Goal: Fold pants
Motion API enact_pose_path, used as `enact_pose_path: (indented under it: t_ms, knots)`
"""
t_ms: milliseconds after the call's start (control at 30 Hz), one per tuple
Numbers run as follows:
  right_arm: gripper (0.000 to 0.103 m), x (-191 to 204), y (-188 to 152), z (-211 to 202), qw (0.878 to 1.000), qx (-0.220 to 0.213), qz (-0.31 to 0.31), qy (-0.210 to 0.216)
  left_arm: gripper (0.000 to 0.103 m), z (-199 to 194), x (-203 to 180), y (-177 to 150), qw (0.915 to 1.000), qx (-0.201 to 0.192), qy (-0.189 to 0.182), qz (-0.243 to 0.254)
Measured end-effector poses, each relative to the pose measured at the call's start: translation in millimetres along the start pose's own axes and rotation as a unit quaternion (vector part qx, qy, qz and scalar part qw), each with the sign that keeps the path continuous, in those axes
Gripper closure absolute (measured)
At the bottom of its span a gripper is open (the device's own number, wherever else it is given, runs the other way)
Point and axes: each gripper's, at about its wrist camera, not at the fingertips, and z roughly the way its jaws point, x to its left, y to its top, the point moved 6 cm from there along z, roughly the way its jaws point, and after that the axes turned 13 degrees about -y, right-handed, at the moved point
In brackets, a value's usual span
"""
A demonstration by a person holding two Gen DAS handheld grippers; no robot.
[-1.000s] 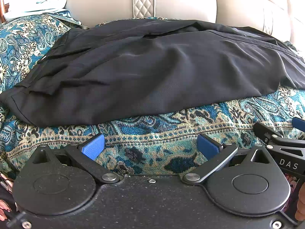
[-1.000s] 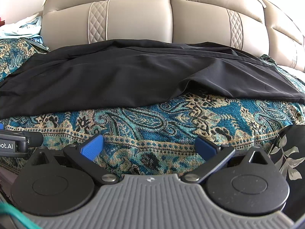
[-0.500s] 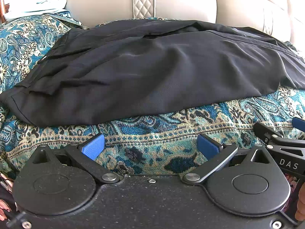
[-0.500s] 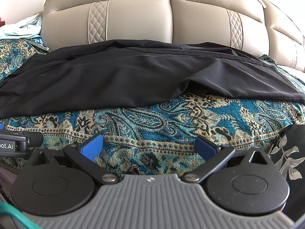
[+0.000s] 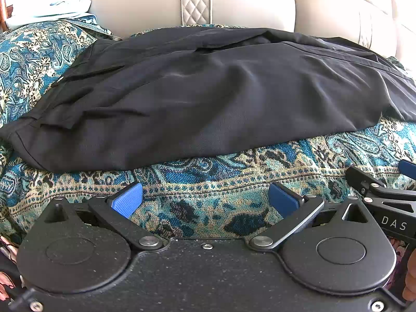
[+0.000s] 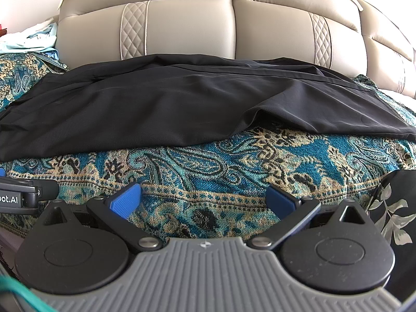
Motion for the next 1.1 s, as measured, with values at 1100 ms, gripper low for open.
enact_pose_path:
  t_ms: [1100]
  knots:
    - [0.0, -0.4, -0.1, -0.6, 1.0, -0.001, -0.001, 0.002, 0.0, 0.0, 0.1, 0.2, 1.0, -0.001, 0.0, 0.0]
